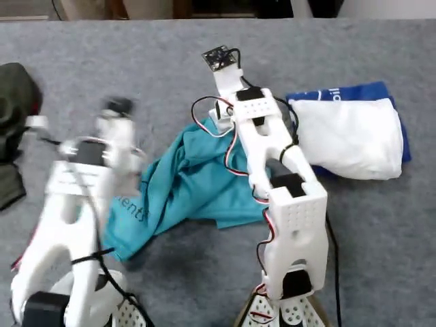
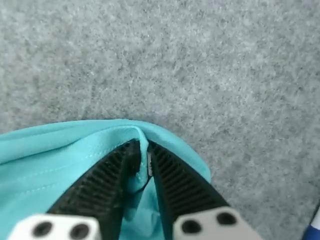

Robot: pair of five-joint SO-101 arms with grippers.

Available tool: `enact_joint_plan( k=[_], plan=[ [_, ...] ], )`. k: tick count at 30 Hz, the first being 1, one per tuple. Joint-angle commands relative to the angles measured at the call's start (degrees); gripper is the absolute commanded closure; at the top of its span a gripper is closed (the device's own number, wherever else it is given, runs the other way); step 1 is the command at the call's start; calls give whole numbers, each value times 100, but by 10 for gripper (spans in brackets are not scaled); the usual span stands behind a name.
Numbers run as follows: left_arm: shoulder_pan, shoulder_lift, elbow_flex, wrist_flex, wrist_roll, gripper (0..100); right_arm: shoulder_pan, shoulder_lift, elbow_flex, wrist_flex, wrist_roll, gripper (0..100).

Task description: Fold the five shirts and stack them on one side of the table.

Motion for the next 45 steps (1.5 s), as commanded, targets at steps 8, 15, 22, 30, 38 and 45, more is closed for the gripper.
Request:
enact_joint_plan(
  k=[8,15,22,30,38,45],
  plan=[
    [-3842,989,-730,1046,-1284,940,-13,-40,-259,-35,18,997],
    [-4334,2563,-721,1424,-2110,940,13,-40,-268,35,44,997],
    [-4211,2571,-554,1626,-2866,937,22,-48,-268,35,53,997],
    [-3886,2888,-325,1451,-2629,937,31,-57,-259,35,62,997],
    [-2207,2870,-563,1292,-2356,940,31,-57,-259,35,62,997],
    [-1213,2941,-1240,492,-1512,940,31,-57,-259,35,62,997]
  ],
)
